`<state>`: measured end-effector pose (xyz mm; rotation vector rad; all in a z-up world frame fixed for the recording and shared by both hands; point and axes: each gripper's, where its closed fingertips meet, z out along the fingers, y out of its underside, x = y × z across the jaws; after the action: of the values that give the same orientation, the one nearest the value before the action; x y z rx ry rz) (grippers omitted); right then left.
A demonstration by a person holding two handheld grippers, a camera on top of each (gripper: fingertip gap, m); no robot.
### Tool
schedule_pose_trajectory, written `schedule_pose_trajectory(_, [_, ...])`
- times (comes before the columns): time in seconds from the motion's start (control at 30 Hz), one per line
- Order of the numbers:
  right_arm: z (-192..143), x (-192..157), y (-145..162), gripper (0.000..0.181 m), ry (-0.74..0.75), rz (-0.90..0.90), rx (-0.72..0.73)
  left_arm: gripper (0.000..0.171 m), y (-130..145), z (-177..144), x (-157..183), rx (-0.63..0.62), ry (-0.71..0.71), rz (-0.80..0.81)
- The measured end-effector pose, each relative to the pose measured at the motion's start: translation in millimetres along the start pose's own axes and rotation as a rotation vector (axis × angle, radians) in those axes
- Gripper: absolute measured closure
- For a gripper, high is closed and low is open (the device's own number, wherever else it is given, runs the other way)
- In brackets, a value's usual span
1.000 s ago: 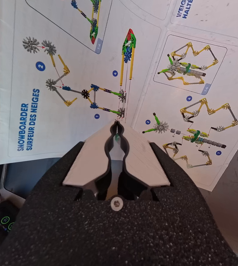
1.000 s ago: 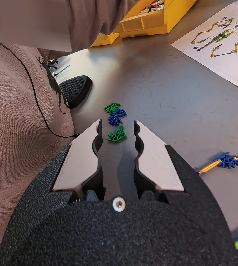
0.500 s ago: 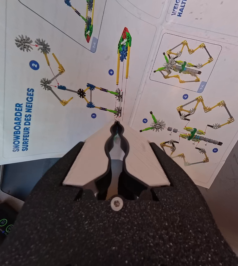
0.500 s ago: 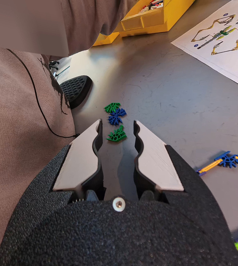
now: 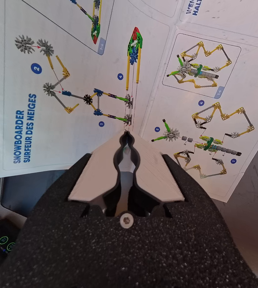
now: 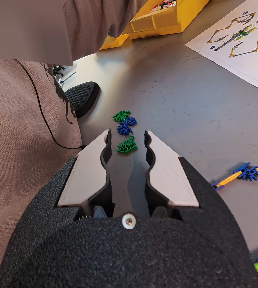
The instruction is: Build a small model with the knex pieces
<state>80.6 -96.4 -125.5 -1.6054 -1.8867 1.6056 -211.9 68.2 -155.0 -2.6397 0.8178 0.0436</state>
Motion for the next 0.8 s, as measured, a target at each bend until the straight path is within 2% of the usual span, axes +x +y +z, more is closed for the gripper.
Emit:
schedule_pose_trajectory(0.6, [1,-3,1,0.140,-0.009,-0.016,-0.004,0.171,3,-3,2,-0.031,-0.003,0.017])
schedule_pose_trajectory(0.7, [1,-3,1,0.140,-0.002,-0.022,-0.008,0.171,-4,-14,1,0.001,-0.045,0.023])
schedule_pose_trajectory(0.8, [2,-2,2,0.140,0.019,-0.035,-0.019,0.171,-25,-45,14,0.116,-0.104,0.042])
